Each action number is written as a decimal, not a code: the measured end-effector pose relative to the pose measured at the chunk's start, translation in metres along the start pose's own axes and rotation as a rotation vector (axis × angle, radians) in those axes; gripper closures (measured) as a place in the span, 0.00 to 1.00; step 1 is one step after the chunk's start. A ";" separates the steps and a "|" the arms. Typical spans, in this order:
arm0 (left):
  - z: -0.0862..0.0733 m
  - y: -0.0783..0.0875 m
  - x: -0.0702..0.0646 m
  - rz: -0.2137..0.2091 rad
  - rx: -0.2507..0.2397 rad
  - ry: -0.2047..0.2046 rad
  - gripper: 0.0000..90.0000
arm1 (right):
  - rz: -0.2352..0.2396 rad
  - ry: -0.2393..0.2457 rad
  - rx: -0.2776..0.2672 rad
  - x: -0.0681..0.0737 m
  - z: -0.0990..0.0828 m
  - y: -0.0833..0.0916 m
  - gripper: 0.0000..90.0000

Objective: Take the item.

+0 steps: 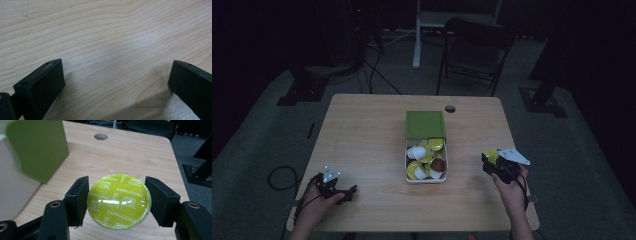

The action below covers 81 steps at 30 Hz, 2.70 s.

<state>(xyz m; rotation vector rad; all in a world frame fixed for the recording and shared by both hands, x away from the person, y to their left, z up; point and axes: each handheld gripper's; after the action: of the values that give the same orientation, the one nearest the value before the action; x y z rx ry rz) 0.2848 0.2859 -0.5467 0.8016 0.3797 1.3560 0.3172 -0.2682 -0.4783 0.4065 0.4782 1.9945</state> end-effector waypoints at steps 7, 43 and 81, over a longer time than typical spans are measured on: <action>0.000 0.000 0.000 0.001 0.001 -0.001 0.01 | -0.027 -0.029 0.025 -0.010 -0.018 -0.006 0.42; 0.000 0.000 0.000 0.000 0.000 0.000 0.01 | -0.065 -0.138 0.087 -0.037 -0.055 -0.017 0.42; 0.000 0.000 0.000 0.000 0.001 -0.001 0.01 | 0.170 -0.042 0.047 0.001 -0.023 -0.015 0.14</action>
<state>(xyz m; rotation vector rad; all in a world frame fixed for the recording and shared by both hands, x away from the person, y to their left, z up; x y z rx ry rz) 0.2848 0.2860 -0.5466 0.8028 0.3792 1.3558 0.3174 -0.2644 -0.5059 0.5329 0.4783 2.1366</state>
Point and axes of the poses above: each handheld gripper's, and its own axes: y roughly backward along the jaws, z roughly out of its top, x roughly to its left, and after that the axes turned 15 degrees about z, right-handed
